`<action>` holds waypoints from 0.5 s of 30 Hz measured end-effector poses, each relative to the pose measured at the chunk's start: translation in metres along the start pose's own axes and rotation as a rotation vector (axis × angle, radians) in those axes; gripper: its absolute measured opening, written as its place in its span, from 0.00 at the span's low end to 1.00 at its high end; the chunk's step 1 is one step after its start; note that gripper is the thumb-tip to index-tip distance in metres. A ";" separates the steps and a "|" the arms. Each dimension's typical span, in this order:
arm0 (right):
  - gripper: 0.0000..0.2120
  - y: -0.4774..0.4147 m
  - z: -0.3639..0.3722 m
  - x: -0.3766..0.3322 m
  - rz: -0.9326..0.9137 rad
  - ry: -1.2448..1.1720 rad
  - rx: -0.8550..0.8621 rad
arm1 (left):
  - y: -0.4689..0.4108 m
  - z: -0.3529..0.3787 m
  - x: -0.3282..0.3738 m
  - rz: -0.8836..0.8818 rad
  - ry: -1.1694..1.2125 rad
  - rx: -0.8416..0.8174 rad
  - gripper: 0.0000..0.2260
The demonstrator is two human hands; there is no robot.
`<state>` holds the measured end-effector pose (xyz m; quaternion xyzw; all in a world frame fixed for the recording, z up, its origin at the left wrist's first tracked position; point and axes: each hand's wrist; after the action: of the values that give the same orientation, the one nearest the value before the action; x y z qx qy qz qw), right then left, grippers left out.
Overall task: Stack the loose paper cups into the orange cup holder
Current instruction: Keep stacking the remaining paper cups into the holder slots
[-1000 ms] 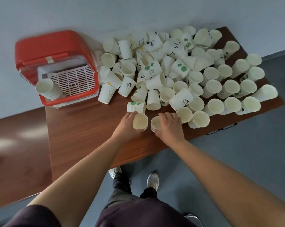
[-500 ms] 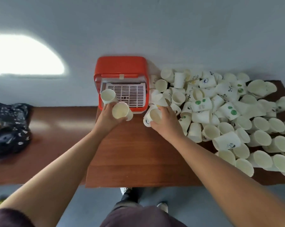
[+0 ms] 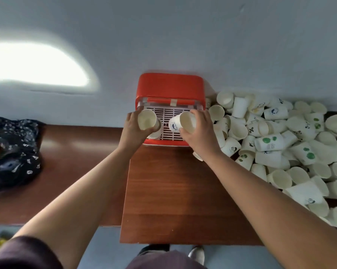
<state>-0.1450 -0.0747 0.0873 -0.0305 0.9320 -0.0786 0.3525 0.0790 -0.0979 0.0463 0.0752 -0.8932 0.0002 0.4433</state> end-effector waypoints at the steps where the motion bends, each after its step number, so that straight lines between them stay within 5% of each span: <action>1: 0.29 -0.002 0.003 -0.001 0.011 -0.005 -0.003 | -0.003 0.003 -0.004 -0.001 -0.031 -0.028 0.38; 8: 0.29 -0.016 0.028 -0.016 -0.011 -0.062 -0.012 | -0.023 0.014 -0.022 0.018 -0.150 -0.238 0.37; 15: 0.29 -0.026 0.060 -0.031 -0.098 0.032 -0.119 | -0.033 0.003 -0.040 -0.013 -0.003 -0.407 0.38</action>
<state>-0.0816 -0.1042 0.0674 -0.0957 0.9379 -0.0405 0.3310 0.1047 -0.1255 0.0106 -0.0102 -0.8750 -0.1832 0.4480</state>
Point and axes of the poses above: each hand's wrist, its own y-axis away from the middle knuckle, its own z-axis out of the palm, x = y × z, and after that the axes turned 1 degree about z, right-handed
